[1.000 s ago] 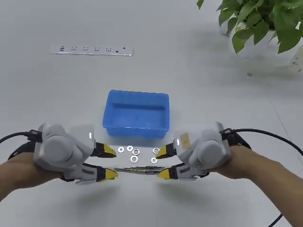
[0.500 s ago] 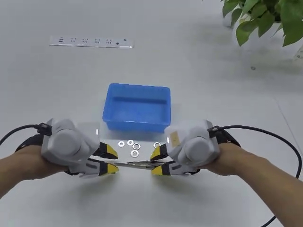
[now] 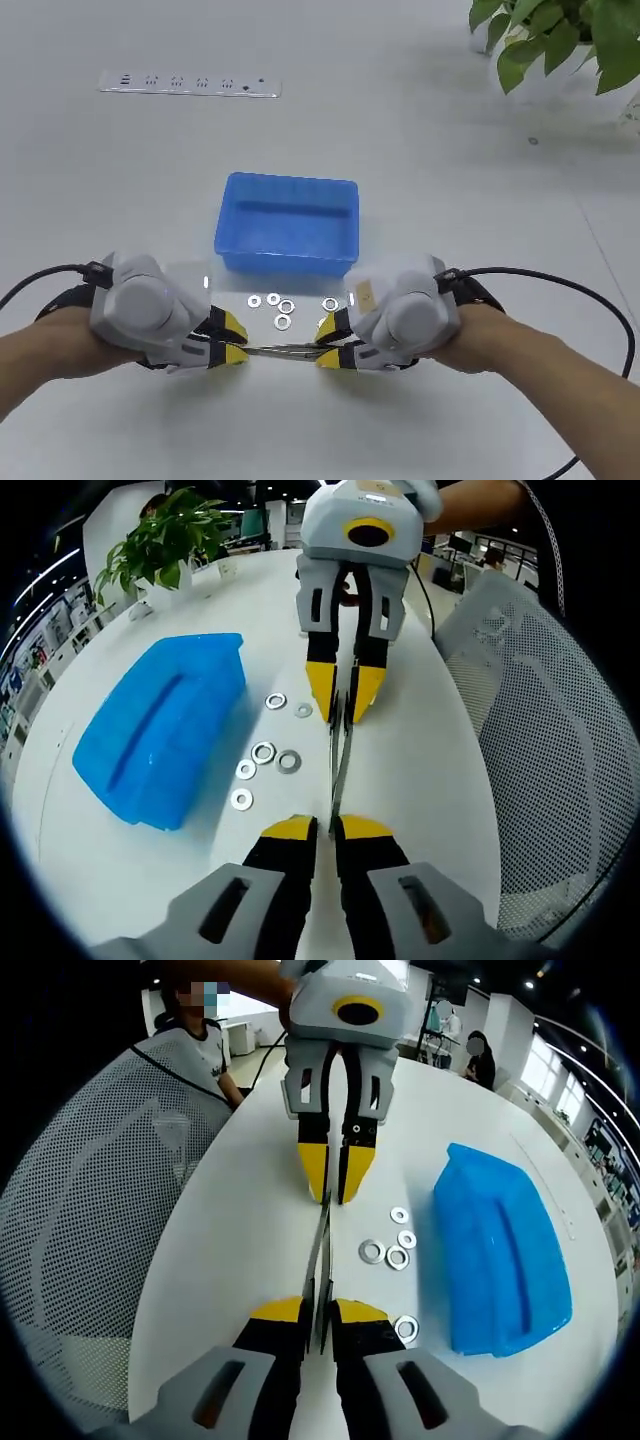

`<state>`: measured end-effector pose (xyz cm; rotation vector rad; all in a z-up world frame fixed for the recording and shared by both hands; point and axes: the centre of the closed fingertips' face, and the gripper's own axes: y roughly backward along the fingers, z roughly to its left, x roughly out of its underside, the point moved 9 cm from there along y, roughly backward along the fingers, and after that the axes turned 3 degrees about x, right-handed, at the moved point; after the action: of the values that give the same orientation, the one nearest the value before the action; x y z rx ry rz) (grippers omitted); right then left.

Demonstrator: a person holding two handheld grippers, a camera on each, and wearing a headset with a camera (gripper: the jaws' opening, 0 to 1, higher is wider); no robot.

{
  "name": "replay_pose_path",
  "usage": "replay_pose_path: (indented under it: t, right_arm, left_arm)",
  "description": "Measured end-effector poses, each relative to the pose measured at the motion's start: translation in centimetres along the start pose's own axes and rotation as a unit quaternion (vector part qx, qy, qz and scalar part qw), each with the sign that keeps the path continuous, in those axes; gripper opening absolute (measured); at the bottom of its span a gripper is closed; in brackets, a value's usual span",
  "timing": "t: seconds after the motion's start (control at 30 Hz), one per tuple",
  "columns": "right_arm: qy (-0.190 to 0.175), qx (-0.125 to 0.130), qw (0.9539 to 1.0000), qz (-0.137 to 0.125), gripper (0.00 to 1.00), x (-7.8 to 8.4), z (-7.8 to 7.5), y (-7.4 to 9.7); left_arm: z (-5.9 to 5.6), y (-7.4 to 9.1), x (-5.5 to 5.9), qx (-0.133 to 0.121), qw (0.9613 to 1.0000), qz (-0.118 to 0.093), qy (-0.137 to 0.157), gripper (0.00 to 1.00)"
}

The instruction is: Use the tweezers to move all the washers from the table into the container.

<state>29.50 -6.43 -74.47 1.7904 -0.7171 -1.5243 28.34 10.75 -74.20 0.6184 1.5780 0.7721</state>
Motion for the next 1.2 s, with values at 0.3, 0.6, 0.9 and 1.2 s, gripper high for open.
replay_pose_path:
  t: [0.3,0.6,0.9,1.2]
  right_arm:
    - [0.001,0.001,1.0000,-0.002,0.10,-0.1,0.0,0.0]
    - [0.000,0.006,1.0000,0.001,0.11,-0.1,-0.1,0.1]
    - [0.012,0.007,0.9999,0.010,0.12,-0.3,0.2,0.1]
    - [0.009,0.007,0.9999,0.003,0.13,-0.9,0.3,0.0]
  left_arm:
    - [-0.2,-0.1,-0.1,0.008,0.9997,0.004,-0.021,0.05]
    - [-0.2,0.6,-0.7,0.006,0.9998,-0.002,-0.019,0.05]
    - [-0.7,1.7,-2.0,0.002,0.9995,-0.004,-0.032,0.05]
    - [-1.3,3.0,-3.9,0.000,0.9988,-0.016,-0.047,0.04]
